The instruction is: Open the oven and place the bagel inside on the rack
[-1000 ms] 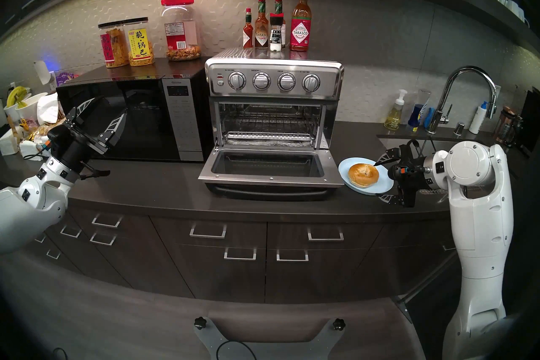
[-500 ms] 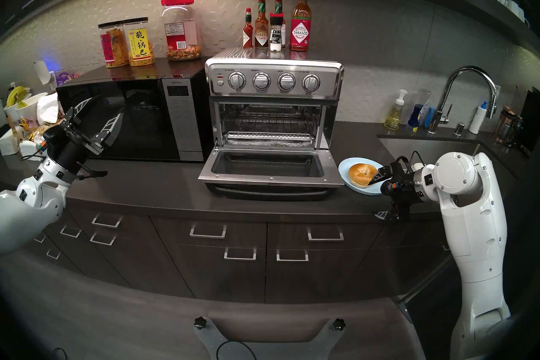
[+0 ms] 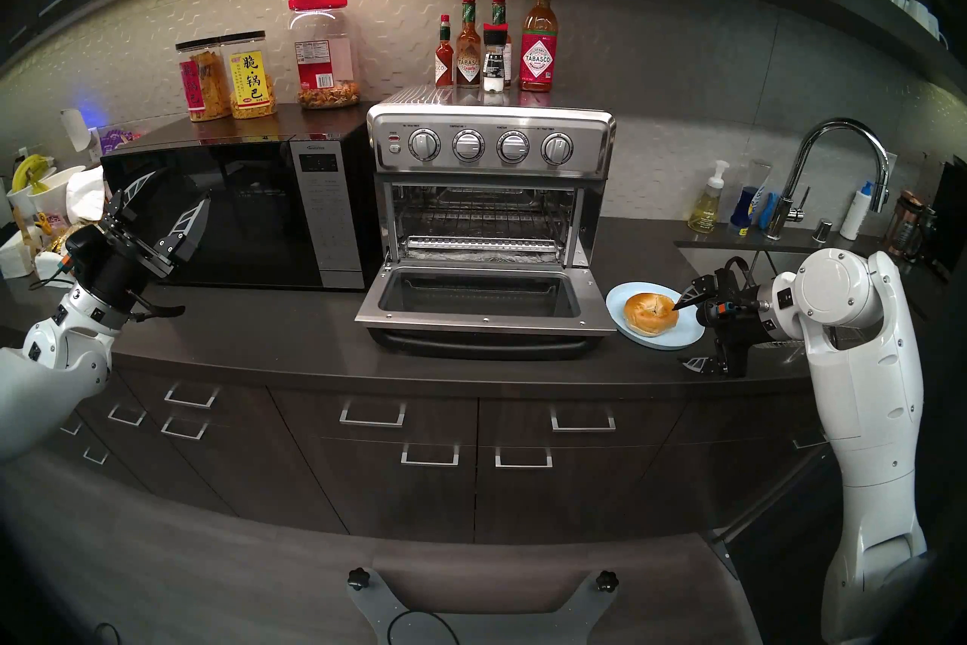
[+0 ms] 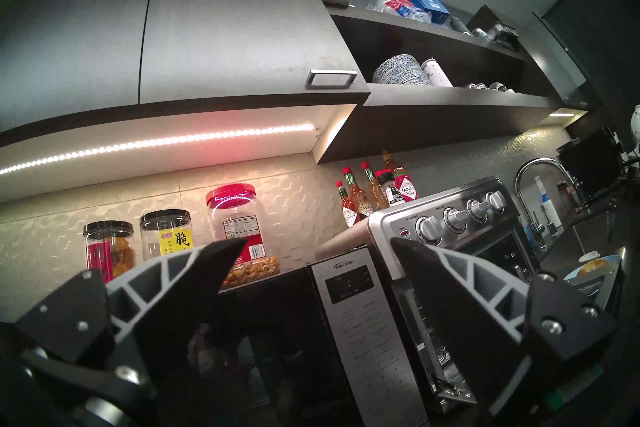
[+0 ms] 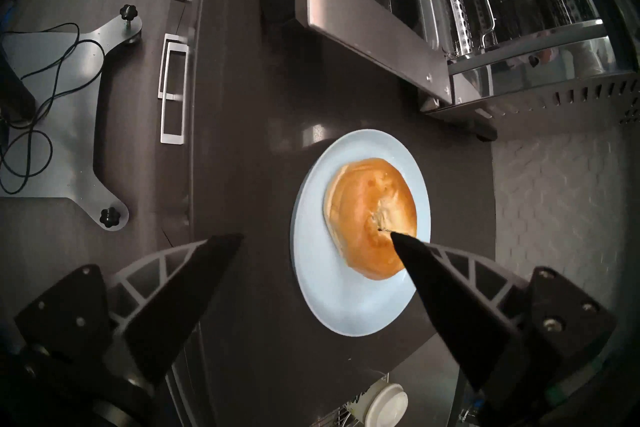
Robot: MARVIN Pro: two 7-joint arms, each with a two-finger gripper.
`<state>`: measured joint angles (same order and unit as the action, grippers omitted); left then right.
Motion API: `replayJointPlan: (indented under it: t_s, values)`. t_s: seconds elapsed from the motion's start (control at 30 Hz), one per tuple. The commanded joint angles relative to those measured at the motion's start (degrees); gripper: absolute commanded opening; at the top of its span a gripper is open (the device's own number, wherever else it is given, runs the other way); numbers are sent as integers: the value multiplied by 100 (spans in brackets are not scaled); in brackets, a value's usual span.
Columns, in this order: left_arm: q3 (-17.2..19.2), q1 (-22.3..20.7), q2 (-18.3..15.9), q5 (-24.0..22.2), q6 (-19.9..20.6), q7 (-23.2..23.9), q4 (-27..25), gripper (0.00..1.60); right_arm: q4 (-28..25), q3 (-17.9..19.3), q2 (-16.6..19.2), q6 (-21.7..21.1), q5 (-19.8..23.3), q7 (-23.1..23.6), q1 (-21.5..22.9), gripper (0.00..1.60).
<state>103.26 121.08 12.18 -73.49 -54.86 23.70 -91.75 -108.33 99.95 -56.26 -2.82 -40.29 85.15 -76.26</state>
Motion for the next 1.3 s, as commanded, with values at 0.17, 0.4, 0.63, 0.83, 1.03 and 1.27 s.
replayJointPlan:
  t_s: [0.17,0.4,0.63,0.83,1.03,1.27]
  values:
    - [705,296,321,-299,219,589,-69,160,-20,-135,296,-213,337,-15,434,160]
    - [1085,471,538,-423,509,955,-132,160,149,-347,502,-296,402,-15,681,160]
    - [1586,701,820,-555,950,1402,-240,160,399,-647,654,-395,498,-15,848,160]
    - [2064,916,1086,-656,1441,1805,-361,160,540,-949,762,-468,586,-15,1026,160]
    - [2652,1188,1400,-744,2121,2253,-533,160,667,-1351,830,-612,585,-15,1170,160]
    - [3269,1529,1690,-824,2835,2676,-734,160,856,-1836,902,-798,662,-15,1340,160]
